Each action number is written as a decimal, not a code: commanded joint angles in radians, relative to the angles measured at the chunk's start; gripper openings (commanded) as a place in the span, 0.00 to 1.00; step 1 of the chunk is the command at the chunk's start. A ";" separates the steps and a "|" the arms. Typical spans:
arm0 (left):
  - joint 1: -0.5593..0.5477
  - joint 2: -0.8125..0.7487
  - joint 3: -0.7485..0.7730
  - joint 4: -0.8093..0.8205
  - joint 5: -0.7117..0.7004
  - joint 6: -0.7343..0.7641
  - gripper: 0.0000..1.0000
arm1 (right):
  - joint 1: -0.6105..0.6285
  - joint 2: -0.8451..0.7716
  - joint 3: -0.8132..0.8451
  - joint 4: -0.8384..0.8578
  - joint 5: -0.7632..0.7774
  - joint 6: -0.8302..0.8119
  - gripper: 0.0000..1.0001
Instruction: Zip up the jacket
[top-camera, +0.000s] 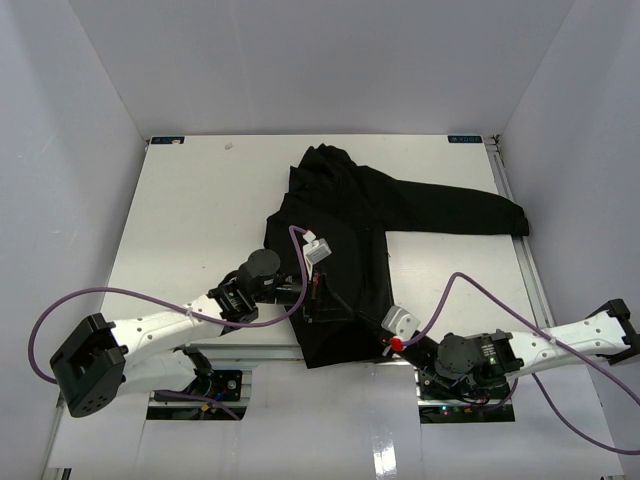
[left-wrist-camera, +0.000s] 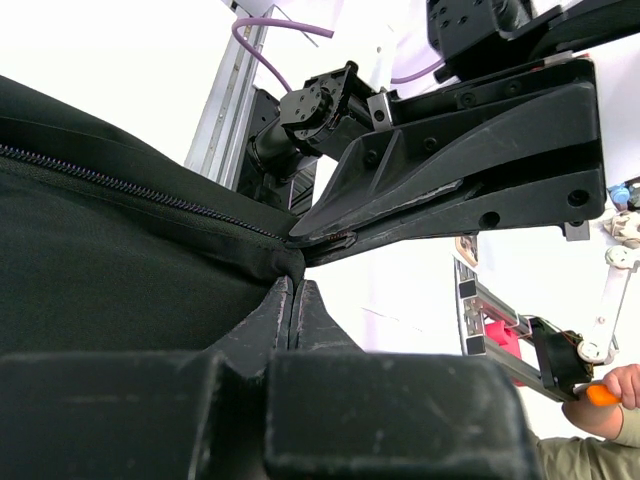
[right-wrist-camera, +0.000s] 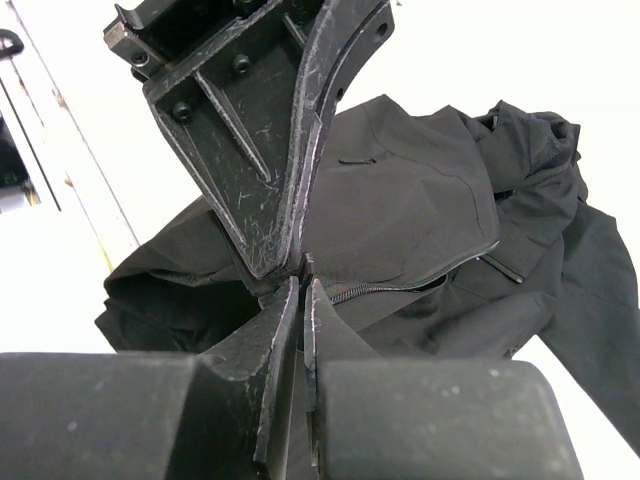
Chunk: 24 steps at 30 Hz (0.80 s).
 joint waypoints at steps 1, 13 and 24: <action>-0.010 -0.052 -0.007 -0.030 0.080 -0.022 0.00 | -0.014 -0.011 -0.049 0.255 0.196 -0.083 0.08; -0.010 -0.109 -0.011 -0.096 0.034 -0.039 0.00 | -0.059 0.066 -0.101 0.550 0.329 -0.109 0.08; -0.009 -0.134 -0.009 -0.127 0.007 -0.058 0.00 | -0.067 -0.034 -0.177 0.651 0.297 -0.129 0.08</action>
